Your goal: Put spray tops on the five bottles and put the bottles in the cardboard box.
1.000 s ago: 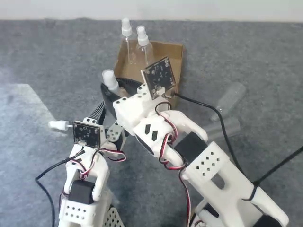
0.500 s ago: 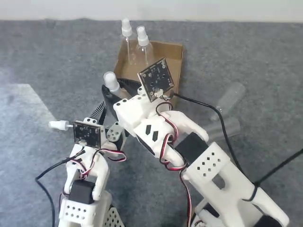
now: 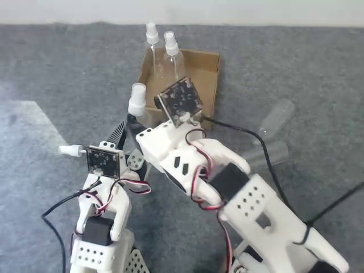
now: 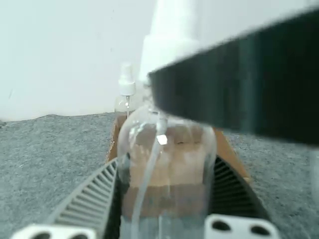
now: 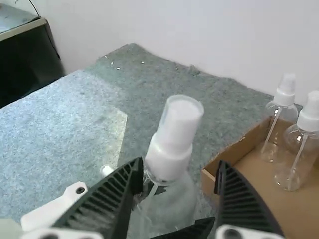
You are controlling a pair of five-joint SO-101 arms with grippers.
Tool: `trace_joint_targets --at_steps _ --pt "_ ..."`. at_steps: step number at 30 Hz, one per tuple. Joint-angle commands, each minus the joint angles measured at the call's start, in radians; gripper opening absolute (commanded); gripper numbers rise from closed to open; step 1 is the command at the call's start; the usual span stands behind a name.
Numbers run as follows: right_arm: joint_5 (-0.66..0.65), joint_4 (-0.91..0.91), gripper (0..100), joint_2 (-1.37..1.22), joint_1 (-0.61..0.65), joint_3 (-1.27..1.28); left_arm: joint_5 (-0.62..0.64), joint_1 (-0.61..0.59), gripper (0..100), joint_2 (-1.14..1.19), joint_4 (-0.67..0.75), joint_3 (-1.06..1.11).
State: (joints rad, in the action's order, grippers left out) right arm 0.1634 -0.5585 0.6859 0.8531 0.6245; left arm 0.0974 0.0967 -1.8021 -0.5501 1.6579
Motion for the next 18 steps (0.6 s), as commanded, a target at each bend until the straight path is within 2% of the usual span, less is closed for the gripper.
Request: trace_joint_targets --at_steps 1,15,18 --pt "-0.014 -0.058 20.9 0.133 0.008 -0.012 0.006 -0.005 12 -0.021 0.028 -0.012" --pt "-0.006 -0.044 20.9 0.213 -0.042 -0.012 0.006 -0.003 12 -0.021 0.028 -0.010" --pt "-0.006 0.012 20.9 0.213 -0.045 0.009 0.006 -0.003 12 -0.021 0.028 -0.010"
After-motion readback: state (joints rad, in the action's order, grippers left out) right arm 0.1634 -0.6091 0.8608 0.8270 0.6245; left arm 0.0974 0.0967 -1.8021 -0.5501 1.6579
